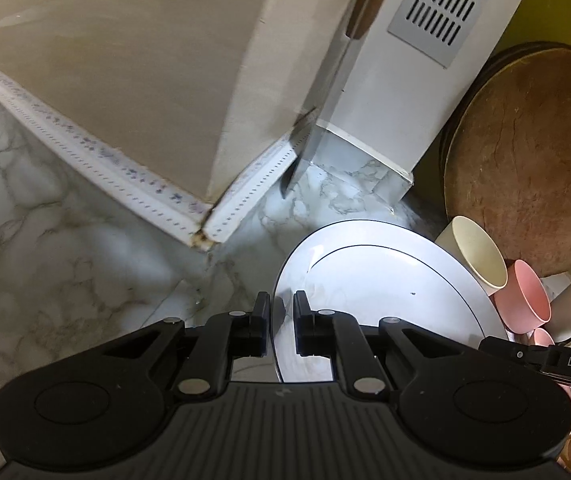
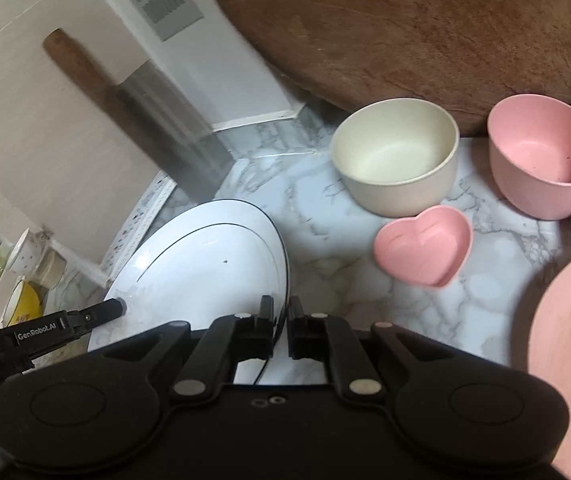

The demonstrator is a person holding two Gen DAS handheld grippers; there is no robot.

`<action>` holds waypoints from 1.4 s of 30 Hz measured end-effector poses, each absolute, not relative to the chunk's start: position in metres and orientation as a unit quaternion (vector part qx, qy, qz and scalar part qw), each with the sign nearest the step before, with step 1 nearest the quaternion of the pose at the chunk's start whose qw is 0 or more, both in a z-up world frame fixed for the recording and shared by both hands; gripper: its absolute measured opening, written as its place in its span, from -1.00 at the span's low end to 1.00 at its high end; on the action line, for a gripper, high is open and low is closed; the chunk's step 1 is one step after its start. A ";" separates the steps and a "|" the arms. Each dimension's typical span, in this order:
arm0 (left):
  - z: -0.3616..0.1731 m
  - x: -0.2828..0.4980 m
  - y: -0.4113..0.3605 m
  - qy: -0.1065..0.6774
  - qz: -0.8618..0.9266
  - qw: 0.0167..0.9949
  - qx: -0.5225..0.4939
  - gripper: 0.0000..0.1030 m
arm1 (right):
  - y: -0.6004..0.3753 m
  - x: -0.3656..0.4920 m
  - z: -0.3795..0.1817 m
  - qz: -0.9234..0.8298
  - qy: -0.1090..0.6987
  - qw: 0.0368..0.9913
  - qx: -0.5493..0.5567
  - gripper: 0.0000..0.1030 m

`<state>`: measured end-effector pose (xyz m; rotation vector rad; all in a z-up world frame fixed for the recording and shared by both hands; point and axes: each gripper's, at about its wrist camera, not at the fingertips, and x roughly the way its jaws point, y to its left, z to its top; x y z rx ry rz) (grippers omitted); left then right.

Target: Organize plates and bowls

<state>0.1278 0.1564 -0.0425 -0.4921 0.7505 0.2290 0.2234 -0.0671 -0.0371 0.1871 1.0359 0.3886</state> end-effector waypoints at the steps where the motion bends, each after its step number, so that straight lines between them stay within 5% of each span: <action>1: -0.041 0.124 0.157 0.360 0.113 0.895 -0.237 -0.80 | -0.065 0.221 -0.036 0.188 0.491 0.846 0.088 -0.85; 28: -0.034 -0.053 0.277 0.312 0.274 0.861 -0.294 -0.80 | 0.120 0.152 -0.070 0.339 0.528 0.778 0.006 -0.84; 42: -0.063 -0.081 0.309 0.327 0.311 0.841 -0.299 -0.80 | 0.151 0.135 -0.104 0.346 0.547 0.762 -0.018 -0.83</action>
